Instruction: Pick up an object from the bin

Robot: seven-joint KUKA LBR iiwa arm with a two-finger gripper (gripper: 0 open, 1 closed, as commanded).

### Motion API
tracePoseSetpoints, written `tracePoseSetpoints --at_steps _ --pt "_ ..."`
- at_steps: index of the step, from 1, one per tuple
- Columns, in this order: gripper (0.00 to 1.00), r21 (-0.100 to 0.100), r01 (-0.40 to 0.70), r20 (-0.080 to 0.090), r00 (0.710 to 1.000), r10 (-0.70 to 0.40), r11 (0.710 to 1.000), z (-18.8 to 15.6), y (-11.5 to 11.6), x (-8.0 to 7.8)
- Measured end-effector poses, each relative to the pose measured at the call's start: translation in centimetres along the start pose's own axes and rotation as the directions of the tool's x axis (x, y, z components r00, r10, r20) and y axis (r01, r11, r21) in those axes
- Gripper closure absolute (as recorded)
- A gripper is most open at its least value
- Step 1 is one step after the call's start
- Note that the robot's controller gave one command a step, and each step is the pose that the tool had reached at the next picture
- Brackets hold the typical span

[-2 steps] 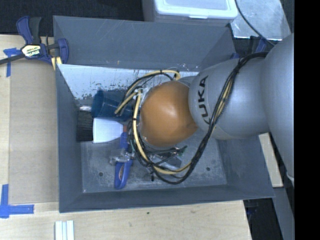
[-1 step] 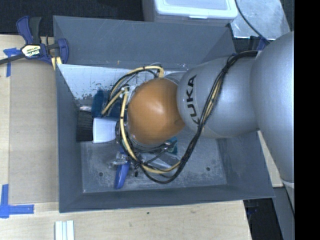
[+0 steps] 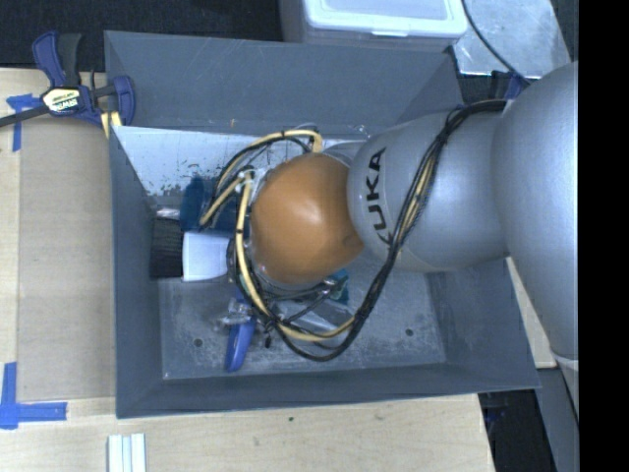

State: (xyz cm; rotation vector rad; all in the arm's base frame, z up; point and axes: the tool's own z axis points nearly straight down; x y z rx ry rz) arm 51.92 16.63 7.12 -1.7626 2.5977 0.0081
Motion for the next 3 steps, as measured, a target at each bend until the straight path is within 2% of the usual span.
tracePoseSetpoints --at_steps 1,3 --pt "1.00 -0.005 -0.001 -0.003 1.000 0.001 1.000 -1.3 0.2 0.1" --pt "1.00 -0.001 -0.005 0.002 1.000 0.005 1.000 -4.9 0.1 0.0"
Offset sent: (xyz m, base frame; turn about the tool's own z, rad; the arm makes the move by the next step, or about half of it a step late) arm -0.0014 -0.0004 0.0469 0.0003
